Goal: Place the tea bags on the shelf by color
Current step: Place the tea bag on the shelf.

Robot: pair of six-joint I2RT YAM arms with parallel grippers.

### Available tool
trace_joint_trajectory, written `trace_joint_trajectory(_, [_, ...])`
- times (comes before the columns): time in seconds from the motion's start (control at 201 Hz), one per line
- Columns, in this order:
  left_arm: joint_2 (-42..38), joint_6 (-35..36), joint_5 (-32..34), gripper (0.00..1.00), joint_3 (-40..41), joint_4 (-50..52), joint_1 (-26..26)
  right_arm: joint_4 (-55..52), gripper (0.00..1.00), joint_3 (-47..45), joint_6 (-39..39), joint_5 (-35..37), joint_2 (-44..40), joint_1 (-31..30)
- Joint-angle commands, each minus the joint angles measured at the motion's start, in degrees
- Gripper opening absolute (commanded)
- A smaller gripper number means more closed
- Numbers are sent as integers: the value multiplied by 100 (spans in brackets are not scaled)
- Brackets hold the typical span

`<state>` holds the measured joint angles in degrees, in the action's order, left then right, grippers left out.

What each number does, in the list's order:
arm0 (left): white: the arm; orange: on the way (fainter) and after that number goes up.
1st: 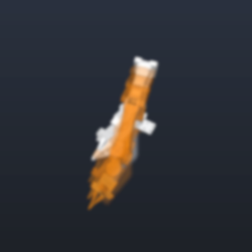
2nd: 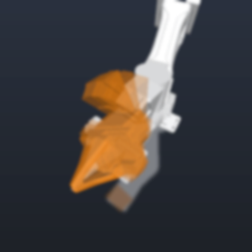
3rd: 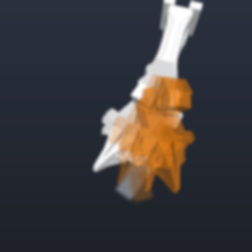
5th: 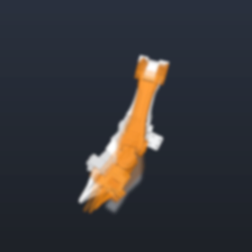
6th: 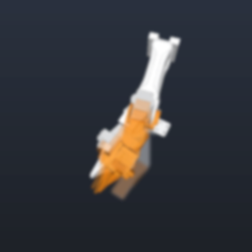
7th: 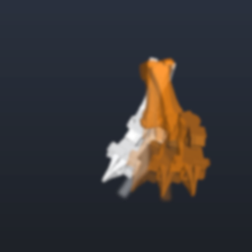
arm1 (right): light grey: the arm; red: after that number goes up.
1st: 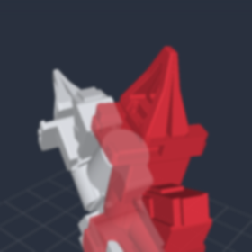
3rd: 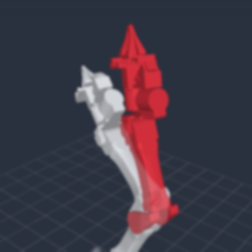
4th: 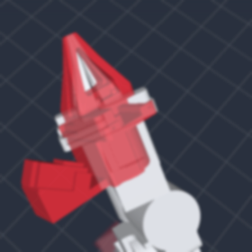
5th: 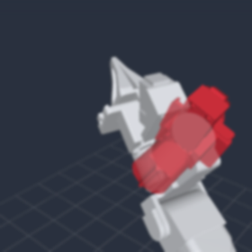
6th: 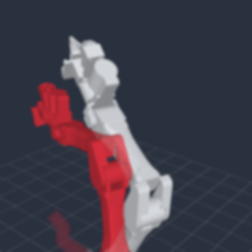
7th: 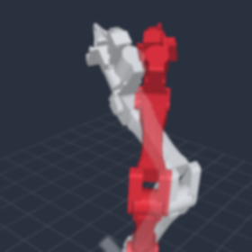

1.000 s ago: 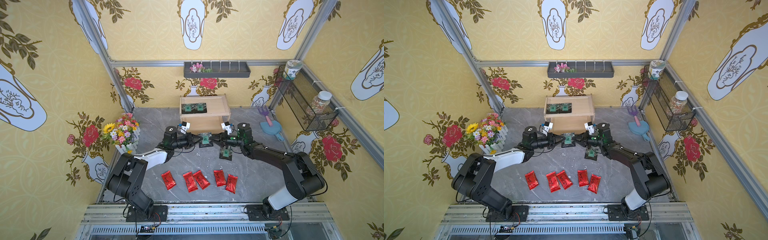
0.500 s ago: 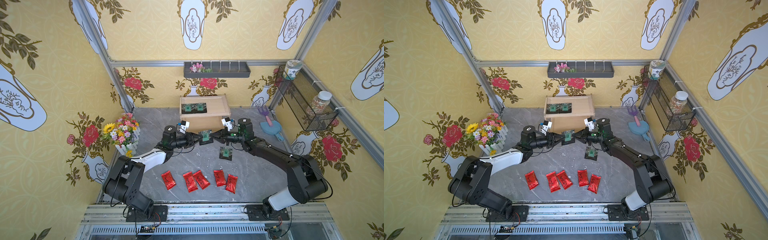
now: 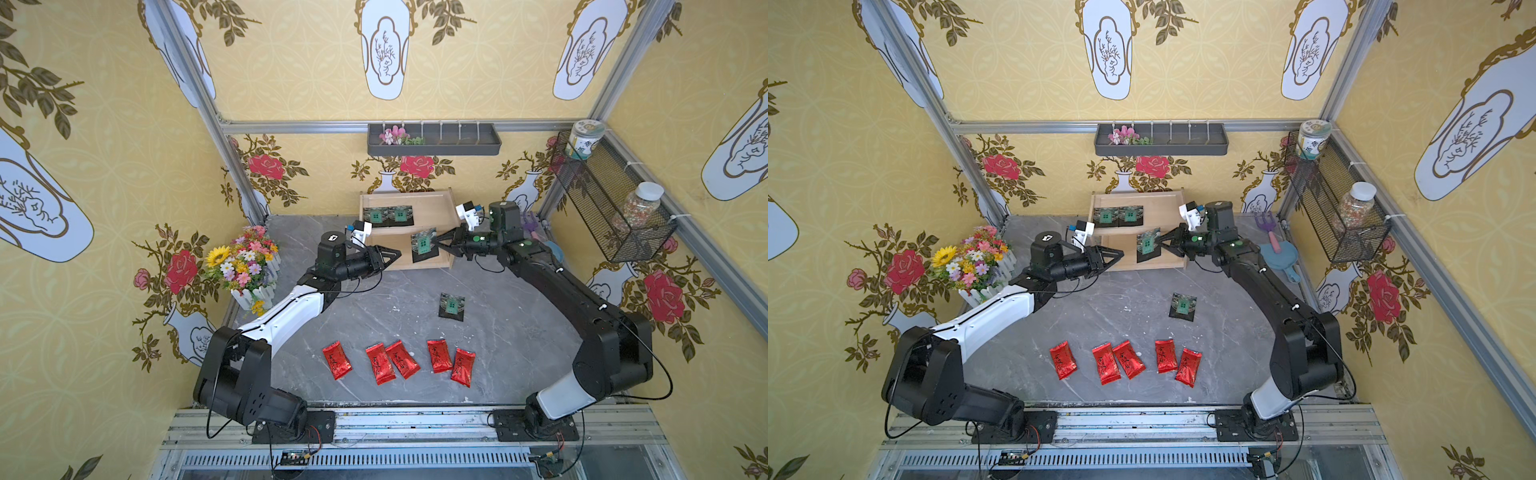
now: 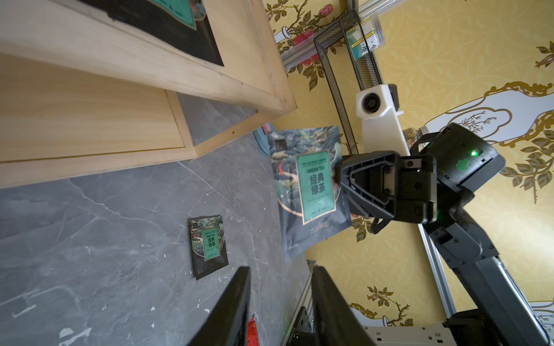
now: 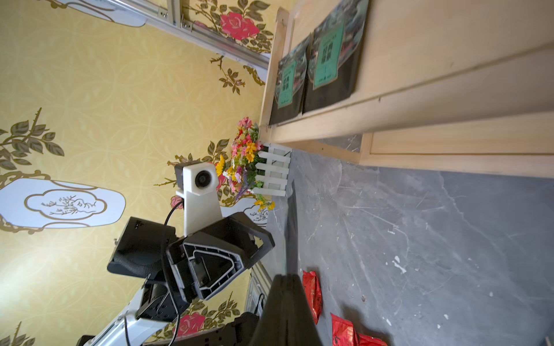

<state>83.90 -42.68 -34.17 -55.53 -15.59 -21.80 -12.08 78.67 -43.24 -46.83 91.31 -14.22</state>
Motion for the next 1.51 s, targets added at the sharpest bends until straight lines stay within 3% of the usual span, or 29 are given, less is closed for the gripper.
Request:
trace_joint_trajectory(0.0, [69, 368, 133, 40, -156, 483, 36, -602, 3, 555, 384, 125, 279, 122])
trace_joint_trajectory(0.309, [277, 488, 113, 40, -466, 672, 82, -1302, 6, 2484, 791, 595, 1499, 288])
trace_joint_trajectory(0.667, [316, 504, 70, 40, -349, 623, 185, -1819, 6, 4082, 991, 710, 2669, 329])
trace_joint_trajectory(1.071, [381, 497, -1, 40, -318, 564, 247, -2302, 11, 4695, 1234, 871, 3127, 328])
trace_joint_trajectory(1.35, [430, 402, -86, 40, -235, 391, 299, -2578, 22, 4994, 1420, 912, 3327, 349])
trace_joint_trajectory(1.504, [461, 358, -139, 40, -225, 310, 318, -2742, 23, 5191, 1509, 929, 3486, 350])
